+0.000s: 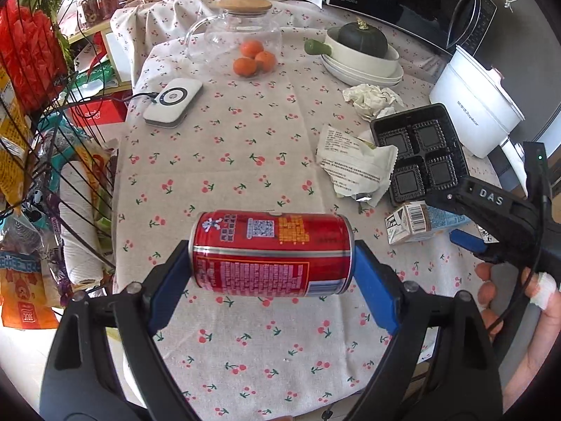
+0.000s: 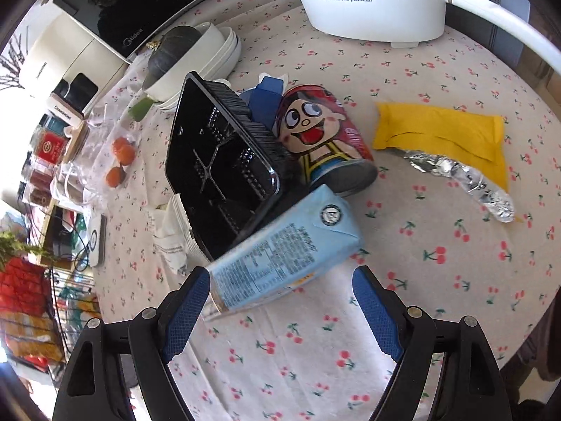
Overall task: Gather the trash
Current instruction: 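Grasp the red can with the left tool while the right tool grasps the milk carton, then carry the red can and milk carton over the brown bin with both tools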
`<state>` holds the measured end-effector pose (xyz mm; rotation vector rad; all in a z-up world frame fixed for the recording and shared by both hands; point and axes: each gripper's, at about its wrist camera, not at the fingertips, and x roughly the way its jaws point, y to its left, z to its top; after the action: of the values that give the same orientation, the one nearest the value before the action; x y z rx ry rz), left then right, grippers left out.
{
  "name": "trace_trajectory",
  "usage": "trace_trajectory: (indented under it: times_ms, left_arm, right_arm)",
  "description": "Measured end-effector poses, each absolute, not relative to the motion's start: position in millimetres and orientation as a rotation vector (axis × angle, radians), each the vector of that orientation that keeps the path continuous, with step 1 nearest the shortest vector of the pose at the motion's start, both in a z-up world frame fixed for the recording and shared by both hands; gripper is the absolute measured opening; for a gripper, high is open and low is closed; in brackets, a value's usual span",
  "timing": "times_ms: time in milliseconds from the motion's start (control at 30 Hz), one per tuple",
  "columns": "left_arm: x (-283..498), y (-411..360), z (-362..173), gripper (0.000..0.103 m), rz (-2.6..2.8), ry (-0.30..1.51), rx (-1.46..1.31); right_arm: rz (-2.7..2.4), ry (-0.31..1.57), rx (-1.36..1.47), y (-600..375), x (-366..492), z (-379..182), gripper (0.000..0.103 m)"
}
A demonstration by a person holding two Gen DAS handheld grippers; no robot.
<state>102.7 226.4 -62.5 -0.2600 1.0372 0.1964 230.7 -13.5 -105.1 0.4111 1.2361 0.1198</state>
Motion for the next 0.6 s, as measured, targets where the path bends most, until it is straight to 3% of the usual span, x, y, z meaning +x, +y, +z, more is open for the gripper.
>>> trace_trajectory:
  times_ms: [267,600]
  left_arm:
    - [100,226,-57,0.089,0.160,1.030,-0.287]
    - [95,210,-56,0.089,0.117,1.039,-0.287]
  right_arm:
    - [0.096,1.286,0.395,2,235,-127,0.082]
    - [0.216,1.273,0.194,-25,204,-107,0.038]
